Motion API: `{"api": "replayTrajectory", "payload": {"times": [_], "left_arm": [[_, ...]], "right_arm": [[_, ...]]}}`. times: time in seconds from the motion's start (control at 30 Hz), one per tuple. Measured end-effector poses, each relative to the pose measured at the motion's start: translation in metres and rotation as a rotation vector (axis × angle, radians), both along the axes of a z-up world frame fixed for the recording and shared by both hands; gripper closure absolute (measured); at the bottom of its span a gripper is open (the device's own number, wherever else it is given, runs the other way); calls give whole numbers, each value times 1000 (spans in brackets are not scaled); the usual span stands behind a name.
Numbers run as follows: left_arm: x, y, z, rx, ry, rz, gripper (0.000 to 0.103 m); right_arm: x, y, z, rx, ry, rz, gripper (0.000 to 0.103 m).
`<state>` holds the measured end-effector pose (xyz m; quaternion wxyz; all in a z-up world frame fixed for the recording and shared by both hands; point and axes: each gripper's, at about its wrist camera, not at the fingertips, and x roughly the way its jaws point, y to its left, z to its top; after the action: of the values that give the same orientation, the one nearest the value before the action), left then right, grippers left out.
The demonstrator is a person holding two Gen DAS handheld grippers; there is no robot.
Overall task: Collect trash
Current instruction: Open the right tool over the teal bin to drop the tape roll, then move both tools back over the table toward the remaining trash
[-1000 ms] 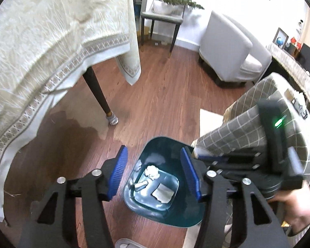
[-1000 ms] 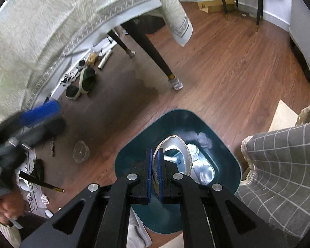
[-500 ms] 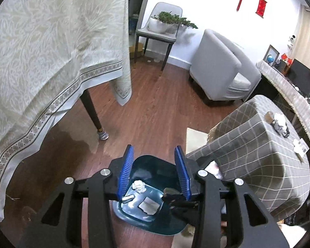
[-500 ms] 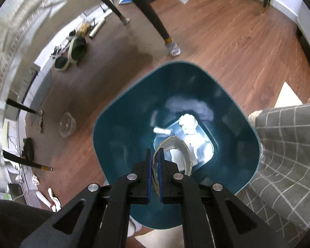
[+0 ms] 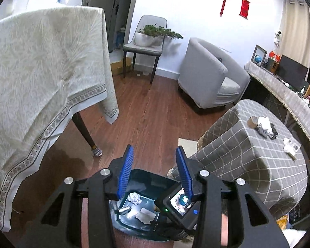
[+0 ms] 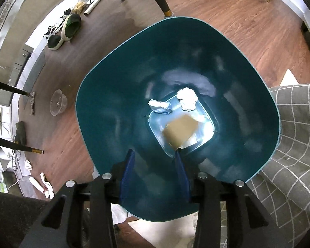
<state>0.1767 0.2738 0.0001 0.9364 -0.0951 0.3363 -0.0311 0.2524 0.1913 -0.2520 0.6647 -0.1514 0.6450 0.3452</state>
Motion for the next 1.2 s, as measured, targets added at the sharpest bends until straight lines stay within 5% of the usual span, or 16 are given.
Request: {"api": "replayTrajectory", "payload": {"times": [0.37, 0.63, 0.9, 1.2], "left_arm": [[5, -10, 19, -39, -48, 11, 50], [11, -26, 32, -41, -73, 3, 44], [16, -53, 49, 56, -114, 3, 36], [23, -105, 58, 50, -145, -80, 28]], "right_arm": [[-2, -15, 19, 34, -14, -1, 62], [-2, -32, 95, 185, -137, -10, 62], [0, -73, 175, 333, -286, -69, 61], [10, -139, 225, 396, -435, -167, 51]]}}
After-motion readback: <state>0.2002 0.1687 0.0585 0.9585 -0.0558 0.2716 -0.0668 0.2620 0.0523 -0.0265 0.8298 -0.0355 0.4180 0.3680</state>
